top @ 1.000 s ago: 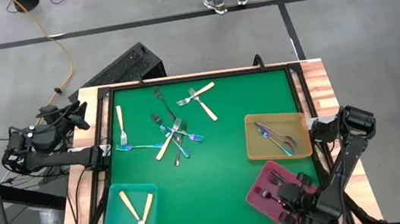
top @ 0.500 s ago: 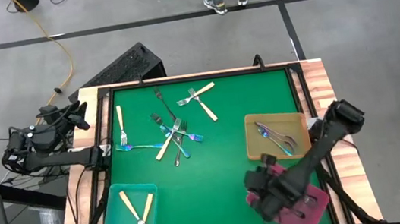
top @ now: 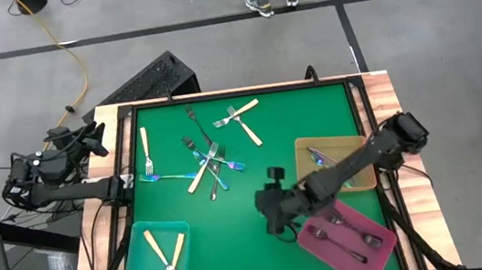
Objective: Sort silverware by color (type)
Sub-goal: Put the yellow fork into the blue bin
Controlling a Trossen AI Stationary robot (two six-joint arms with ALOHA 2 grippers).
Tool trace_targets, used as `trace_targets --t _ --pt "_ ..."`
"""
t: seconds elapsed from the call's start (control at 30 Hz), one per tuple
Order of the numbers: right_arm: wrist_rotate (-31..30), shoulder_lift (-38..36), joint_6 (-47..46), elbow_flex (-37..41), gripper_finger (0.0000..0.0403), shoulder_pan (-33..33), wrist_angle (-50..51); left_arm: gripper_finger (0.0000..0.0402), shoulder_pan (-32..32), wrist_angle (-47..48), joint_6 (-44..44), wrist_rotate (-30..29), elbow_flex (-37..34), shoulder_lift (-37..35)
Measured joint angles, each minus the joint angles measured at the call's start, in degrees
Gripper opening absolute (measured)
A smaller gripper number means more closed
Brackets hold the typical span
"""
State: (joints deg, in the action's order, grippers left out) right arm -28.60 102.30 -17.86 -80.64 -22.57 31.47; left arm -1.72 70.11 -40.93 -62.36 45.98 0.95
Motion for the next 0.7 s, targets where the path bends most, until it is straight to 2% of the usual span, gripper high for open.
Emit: trace_targets --t 0.23,0.43,0.7 --pt "6.3 0.0 7.9 0.0 0.0133 6.0 -12.3 0.0158 0.0 0.0 0.0 0.0 0.0 0.0" --pt "6.7 0.3 7.9 0.0 0.0133 10.4 -17.8 0.0158 0.0 0.0 0.0 0.0 0.0 0.0" --pt "13.4 6.6 10.0 0.0 0.0133 13.7 -23.4 0.0158 0.0 0.0 0.0 0.0 0.0 0.0"
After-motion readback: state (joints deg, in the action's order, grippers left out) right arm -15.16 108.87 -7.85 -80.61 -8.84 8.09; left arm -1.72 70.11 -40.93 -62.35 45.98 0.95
